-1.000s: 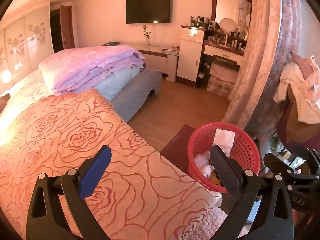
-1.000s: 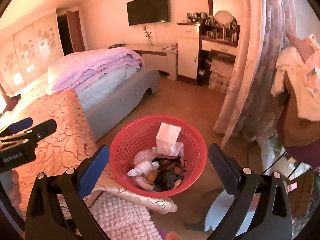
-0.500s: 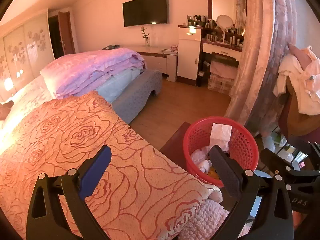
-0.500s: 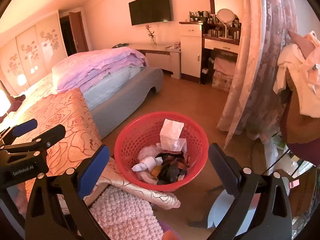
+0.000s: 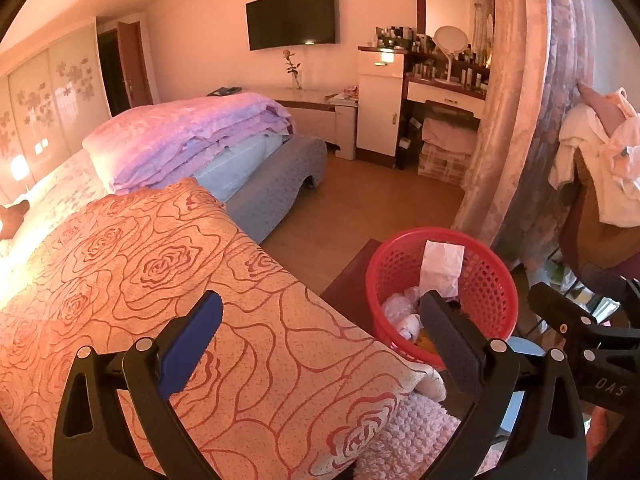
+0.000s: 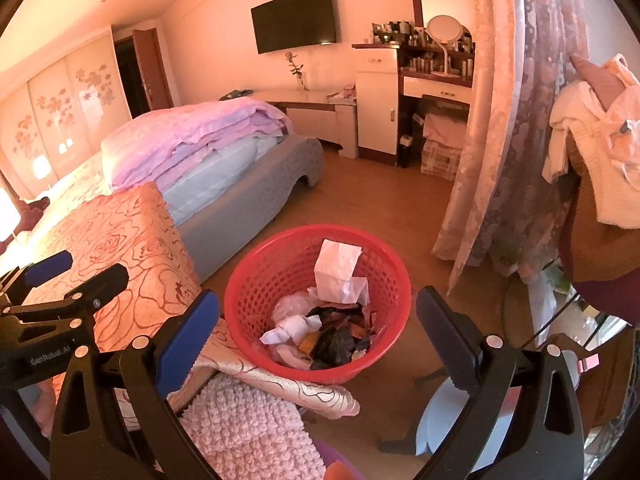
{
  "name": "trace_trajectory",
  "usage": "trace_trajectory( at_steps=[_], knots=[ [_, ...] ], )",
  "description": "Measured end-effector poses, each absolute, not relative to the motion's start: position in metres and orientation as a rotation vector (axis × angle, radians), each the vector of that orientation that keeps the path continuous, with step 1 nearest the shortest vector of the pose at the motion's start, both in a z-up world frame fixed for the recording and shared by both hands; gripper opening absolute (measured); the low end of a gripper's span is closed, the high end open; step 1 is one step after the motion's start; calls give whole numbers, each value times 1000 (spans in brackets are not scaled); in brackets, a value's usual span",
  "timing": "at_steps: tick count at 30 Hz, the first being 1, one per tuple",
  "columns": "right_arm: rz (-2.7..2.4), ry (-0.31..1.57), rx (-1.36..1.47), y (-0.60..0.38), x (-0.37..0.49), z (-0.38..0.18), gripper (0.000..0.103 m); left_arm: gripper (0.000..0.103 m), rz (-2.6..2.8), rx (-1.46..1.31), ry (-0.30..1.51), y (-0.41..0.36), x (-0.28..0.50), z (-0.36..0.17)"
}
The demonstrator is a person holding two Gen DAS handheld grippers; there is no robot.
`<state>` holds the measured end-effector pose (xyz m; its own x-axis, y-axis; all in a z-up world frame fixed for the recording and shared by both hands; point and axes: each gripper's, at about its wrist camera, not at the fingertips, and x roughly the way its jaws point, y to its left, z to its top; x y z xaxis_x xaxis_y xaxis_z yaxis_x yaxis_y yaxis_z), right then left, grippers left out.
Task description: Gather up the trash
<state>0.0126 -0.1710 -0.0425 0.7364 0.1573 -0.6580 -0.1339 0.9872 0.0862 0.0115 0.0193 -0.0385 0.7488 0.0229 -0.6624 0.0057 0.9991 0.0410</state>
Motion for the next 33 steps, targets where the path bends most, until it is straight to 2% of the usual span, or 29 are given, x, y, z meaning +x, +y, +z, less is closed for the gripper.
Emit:
trace_trajectory(
  at_steps=[33],
  knots=[
    [160, 728, 37, -172, 12, -42, 96, 95, -6, 49, 733, 12, 6, -41]
  ],
)
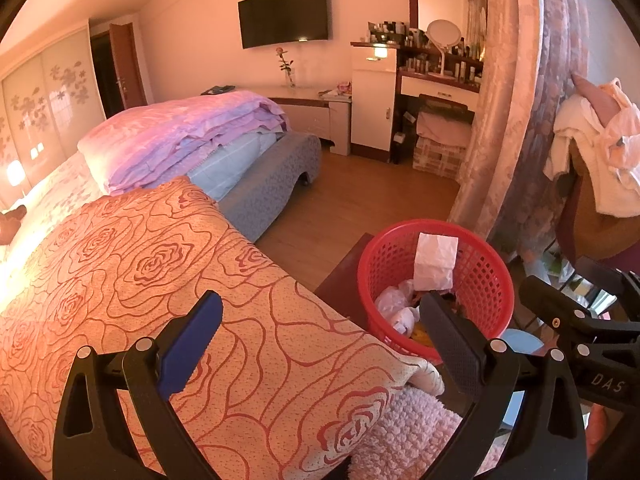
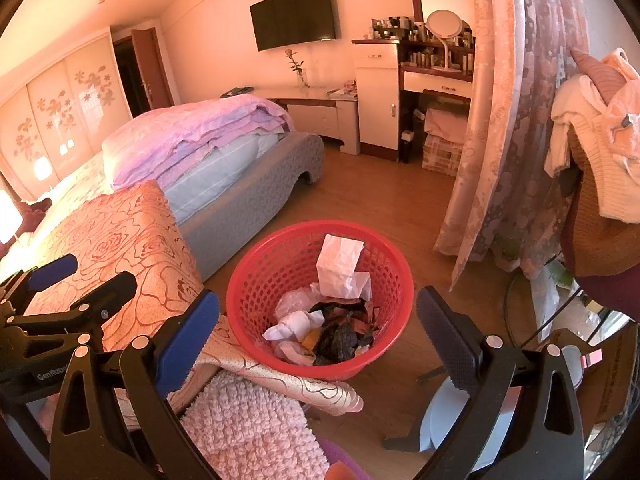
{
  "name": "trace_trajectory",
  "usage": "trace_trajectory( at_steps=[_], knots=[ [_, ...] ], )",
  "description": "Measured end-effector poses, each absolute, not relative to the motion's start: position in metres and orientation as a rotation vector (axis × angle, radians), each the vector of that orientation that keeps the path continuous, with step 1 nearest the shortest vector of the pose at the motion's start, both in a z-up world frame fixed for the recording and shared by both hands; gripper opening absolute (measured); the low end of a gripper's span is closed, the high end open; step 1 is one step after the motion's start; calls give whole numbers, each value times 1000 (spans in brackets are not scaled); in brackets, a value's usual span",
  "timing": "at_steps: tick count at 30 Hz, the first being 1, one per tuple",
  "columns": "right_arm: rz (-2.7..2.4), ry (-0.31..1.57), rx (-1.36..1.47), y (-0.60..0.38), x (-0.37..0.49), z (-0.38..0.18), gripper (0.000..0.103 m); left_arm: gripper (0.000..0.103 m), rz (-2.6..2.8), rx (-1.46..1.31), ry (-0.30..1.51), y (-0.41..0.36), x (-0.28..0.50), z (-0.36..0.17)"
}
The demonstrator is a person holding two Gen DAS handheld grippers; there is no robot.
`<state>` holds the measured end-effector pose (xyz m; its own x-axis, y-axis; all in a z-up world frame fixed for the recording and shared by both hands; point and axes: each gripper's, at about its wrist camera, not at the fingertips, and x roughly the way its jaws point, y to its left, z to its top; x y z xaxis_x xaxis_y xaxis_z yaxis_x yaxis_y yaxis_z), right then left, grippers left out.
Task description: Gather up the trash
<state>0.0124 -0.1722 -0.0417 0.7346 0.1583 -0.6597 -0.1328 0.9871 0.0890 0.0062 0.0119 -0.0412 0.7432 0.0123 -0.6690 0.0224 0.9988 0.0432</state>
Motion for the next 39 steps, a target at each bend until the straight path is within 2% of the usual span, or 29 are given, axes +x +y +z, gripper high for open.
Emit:
trace_trajectory(
  at_steps=[39],
  knots=[
    [157, 734, 44, -173, 12, -41, 96, 95, 8, 52, 739, 19, 4, -47]
  ],
)
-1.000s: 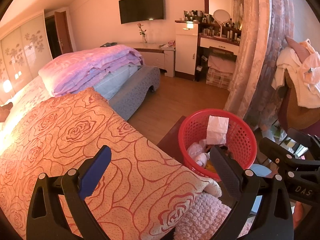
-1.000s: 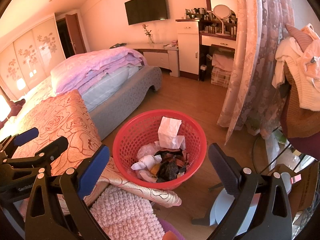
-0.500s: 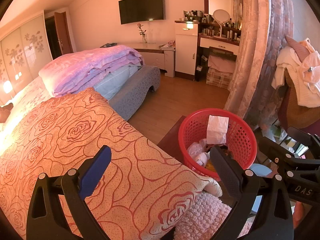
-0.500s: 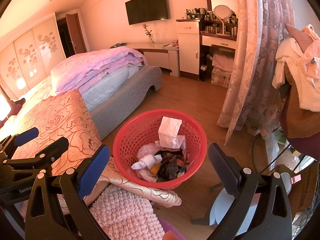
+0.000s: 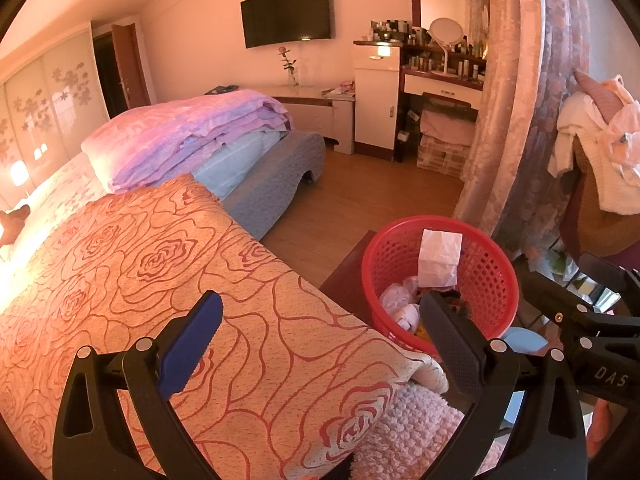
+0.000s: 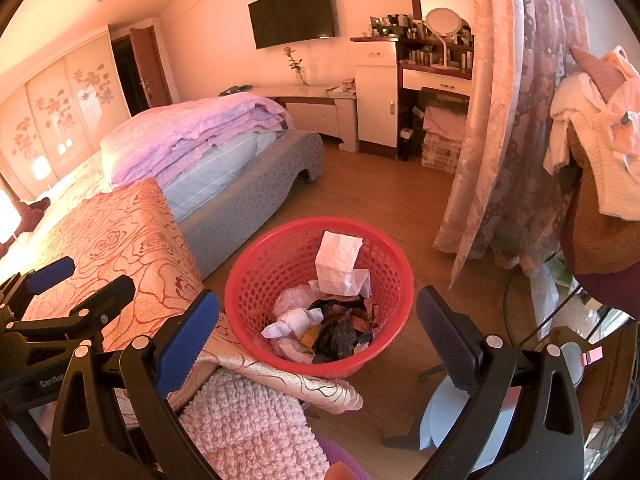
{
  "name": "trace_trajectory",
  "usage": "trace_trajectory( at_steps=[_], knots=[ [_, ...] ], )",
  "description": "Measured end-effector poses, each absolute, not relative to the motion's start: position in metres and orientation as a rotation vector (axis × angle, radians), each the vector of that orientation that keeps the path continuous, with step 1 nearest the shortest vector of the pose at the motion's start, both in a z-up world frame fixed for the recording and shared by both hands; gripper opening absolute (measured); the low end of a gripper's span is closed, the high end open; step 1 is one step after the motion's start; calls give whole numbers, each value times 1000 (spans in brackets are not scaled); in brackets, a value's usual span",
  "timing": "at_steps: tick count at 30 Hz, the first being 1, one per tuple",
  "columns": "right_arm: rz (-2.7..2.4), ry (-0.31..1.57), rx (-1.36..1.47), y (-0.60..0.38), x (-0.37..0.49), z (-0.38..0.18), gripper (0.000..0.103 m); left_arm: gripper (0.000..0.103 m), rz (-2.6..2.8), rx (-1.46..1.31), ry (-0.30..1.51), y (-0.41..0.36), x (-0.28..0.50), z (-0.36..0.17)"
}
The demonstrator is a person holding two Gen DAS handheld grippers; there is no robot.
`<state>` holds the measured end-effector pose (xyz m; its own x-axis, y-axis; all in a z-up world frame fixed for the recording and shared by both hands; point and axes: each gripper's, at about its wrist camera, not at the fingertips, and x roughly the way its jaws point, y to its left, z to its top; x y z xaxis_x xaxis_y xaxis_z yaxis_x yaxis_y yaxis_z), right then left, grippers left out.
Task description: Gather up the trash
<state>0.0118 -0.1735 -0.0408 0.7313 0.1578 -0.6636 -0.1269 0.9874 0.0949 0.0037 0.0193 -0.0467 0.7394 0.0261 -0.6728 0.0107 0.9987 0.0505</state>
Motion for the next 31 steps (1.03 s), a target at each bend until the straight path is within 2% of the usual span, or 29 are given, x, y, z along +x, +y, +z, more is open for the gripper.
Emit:
trace_trajectory(
  at_steps=[24, 31],
  knots=[
    [128, 742, 41, -173, 6, -49, 96, 95, -10, 52, 713, 25, 1, -37],
    [203, 762, -36, -134, -5, -61, 96, 95, 181, -14, 681, 100, -19, -21]
  ],
)
